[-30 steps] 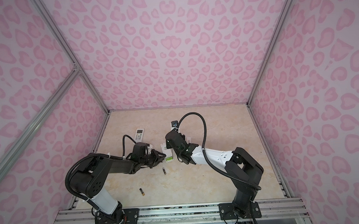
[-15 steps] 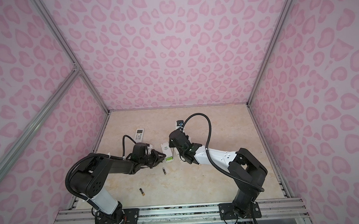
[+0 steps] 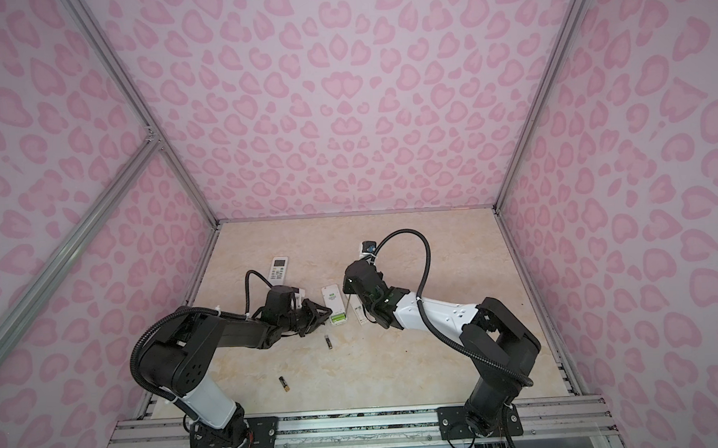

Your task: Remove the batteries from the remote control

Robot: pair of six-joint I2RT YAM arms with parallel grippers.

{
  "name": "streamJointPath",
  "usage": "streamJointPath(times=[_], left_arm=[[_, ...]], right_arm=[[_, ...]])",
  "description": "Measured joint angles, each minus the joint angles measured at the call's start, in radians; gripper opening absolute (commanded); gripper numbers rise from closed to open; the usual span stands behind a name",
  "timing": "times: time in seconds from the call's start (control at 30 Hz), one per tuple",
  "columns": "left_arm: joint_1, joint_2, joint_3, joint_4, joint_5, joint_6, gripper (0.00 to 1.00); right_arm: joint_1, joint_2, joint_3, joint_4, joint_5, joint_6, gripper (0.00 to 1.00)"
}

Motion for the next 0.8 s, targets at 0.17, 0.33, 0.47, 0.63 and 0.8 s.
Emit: streamJointPath(times=[0.17,0.33,0.47,0.63,0.8], left_arm=[[0.0,-0.001,-0.002,0.001,0.0,0.0,0.25],[0.0,-0.004,-0.004,0.001,-0.002,0.0,0.25],[0.0,-0.005,-0.004,0.0,-0.003,0.0,0.25],[0.0,-0.006,-0.005,0.0,-0.004,0.0,0.25],[0.0,-0.006,-0.002,0.0,-0.004,0.0,0.25]], right_arm=[[-0.011,0.0,-0.012,0.014,-0.01,0.032,0.0],[-0.019,-0.003,-0.021,0.024,-0.018,0.051,0.0],[-0.027,-0.012,-0.04,0.038,-0.024,0.075,0.0],[-0.036,-0.018,-0.056,0.052,-0.031,0.103,0.0],[-0.044,-0.026,-0.067,0.056,-0.039,0.12,0.0]])
